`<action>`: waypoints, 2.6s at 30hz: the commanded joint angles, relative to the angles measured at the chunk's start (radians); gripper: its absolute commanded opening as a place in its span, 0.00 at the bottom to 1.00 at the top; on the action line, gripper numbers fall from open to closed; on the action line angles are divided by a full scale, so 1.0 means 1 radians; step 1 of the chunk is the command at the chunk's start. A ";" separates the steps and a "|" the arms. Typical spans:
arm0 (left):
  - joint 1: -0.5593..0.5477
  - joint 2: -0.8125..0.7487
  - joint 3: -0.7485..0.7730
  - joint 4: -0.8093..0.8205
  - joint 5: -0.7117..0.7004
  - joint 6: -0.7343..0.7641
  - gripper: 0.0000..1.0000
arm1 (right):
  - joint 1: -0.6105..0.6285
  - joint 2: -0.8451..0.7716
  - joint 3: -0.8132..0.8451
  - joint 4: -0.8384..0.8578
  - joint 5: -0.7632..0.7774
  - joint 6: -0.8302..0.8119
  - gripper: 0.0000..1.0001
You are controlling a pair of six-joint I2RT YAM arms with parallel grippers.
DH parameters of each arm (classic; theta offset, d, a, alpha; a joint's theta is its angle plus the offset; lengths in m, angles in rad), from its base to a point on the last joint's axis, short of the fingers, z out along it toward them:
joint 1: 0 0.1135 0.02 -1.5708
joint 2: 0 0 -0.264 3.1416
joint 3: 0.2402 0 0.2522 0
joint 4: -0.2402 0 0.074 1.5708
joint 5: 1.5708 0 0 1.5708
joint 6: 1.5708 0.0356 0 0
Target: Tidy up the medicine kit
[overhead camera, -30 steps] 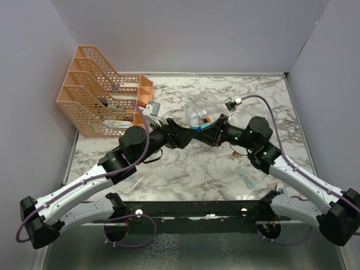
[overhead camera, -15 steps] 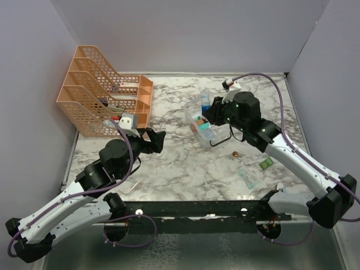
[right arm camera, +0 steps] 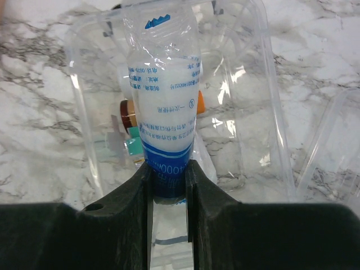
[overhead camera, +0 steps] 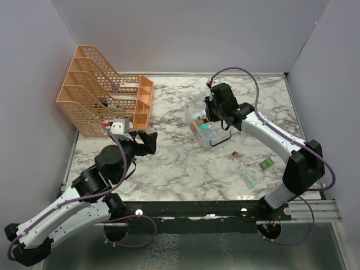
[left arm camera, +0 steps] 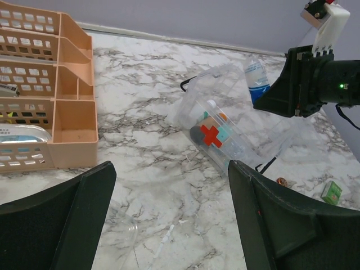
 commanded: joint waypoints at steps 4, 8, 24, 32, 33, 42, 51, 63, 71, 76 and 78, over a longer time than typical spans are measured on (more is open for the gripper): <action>-0.001 -0.014 -0.019 -0.005 -0.061 -0.019 0.84 | -0.011 0.079 0.081 -0.060 0.069 -0.044 0.16; -0.002 -0.019 -0.023 -0.004 -0.065 -0.017 0.85 | -0.034 0.140 0.110 -0.086 0.080 -0.058 0.17; -0.001 0.037 -0.012 -0.007 -0.055 -0.019 0.85 | -0.073 0.328 0.207 -0.113 0.089 -0.119 0.23; -0.003 0.062 -0.005 -0.015 -0.051 -0.021 0.85 | -0.073 0.382 0.253 -0.129 0.152 -0.097 0.41; -0.001 0.063 -0.005 -0.016 -0.049 -0.022 0.85 | -0.073 0.382 0.253 -0.129 0.159 -0.094 0.43; -0.001 0.059 -0.011 -0.014 -0.041 -0.028 0.85 | -0.073 0.385 0.253 -0.122 0.184 -0.074 0.41; -0.002 0.062 -0.011 -0.014 -0.031 -0.026 0.85 | -0.073 0.311 0.197 -0.060 0.114 -0.030 0.31; -0.003 0.068 -0.004 -0.009 0.017 -0.015 0.86 | -0.076 -0.227 -0.099 0.024 0.102 0.122 0.38; -0.003 0.102 -0.005 -0.003 0.050 -0.019 0.86 | -0.078 -0.492 -0.278 -0.077 0.198 0.249 0.48; -0.002 0.129 -0.003 -0.005 0.081 -0.024 0.86 | -0.079 -0.592 -0.356 -0.156 0.215 0.326 0.57; -0.002 0.142 -0.004 -0.005 0.093 -0.027 0.87 | -0.079 -0.618 -0.392 -0.169 0.204 0.342 0.58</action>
